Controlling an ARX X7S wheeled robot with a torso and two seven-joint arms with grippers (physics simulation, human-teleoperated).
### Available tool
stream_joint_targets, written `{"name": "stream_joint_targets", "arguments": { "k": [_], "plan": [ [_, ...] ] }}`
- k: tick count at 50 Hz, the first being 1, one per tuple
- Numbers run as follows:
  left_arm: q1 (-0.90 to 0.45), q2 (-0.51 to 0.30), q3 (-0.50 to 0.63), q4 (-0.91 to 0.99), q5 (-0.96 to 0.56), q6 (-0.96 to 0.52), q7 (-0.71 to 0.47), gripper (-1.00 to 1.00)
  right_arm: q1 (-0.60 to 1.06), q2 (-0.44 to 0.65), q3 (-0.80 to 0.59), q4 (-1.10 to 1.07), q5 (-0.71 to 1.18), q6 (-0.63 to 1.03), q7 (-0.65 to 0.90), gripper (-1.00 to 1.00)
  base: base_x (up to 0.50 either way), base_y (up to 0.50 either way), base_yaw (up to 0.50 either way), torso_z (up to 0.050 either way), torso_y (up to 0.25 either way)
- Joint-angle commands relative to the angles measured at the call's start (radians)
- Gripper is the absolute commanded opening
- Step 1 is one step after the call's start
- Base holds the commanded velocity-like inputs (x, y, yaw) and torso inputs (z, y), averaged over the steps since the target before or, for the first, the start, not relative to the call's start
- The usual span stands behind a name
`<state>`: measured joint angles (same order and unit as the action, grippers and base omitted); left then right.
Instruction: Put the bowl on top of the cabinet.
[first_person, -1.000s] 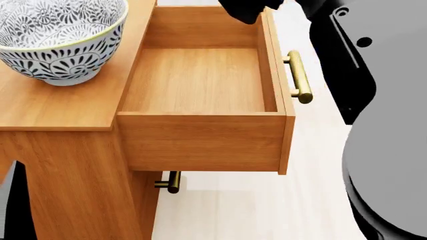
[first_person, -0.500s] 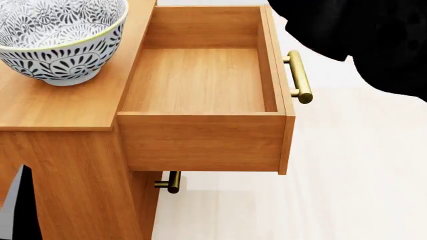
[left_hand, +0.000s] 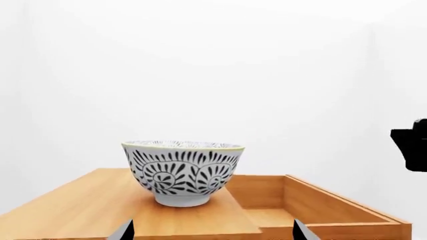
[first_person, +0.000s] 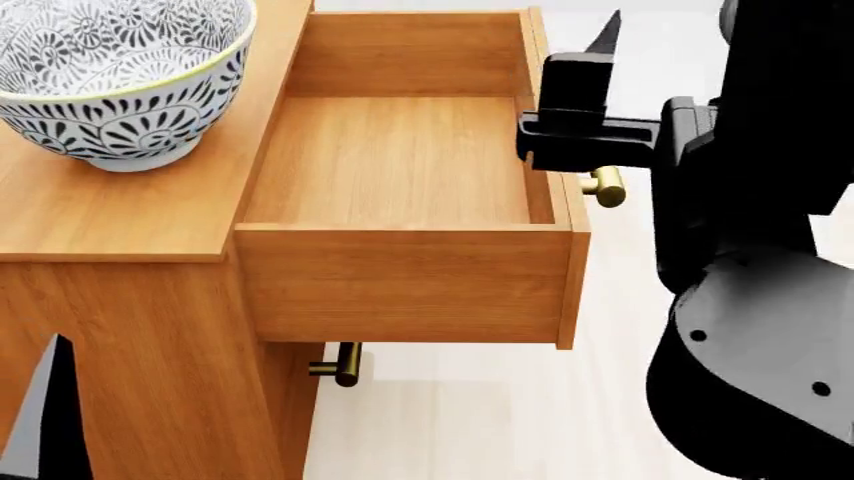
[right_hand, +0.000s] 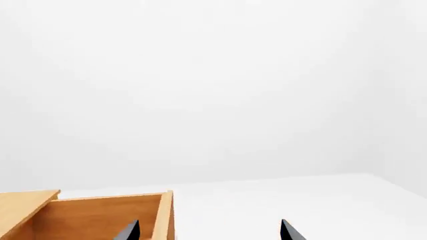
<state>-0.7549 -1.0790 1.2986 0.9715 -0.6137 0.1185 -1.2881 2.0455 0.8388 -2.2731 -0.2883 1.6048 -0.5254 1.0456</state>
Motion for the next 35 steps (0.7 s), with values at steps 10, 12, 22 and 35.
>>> {"name": "stream_joint_targets", "arguments": {
  "k": [10,12,22,35],
  "plan": [
    [0.007,-0.029,-0.01,-0.006,-0.006,0.022,-0.005,1.0,-0.338,0.137,-0.086,-0.165,-0.575,-0.193,0.447,1.0,0.0,0.0,0.0,0.0,0.0],
    [0.008,-0.043,-0.016,-0.007,-0.009,0.034,-0.008,1.0,-0.348,0.164,-0.086,-0.186,-0.629,-0.173,0.496,1.0,0.0,0.0,0.0,0.0,0.0],
    [0.057,-0.128,-0.034,-0.073,0.018,0.15,-0.02,1.0,-0.492,0.322,0.061,-0.255,-0.759,-0.041,0.52,1.0,0.0,0.0,0.0,0.0,0.0],
    [0.091,-0.296,-0.065,-0.113,0.024,0.264,-0.085,1.0,-0.603,0.535,0.184,-0.353,-0.829,-0.004,0.513,1.0,0.0,0.0,0.0,0.0,0.0]
  ]
}}
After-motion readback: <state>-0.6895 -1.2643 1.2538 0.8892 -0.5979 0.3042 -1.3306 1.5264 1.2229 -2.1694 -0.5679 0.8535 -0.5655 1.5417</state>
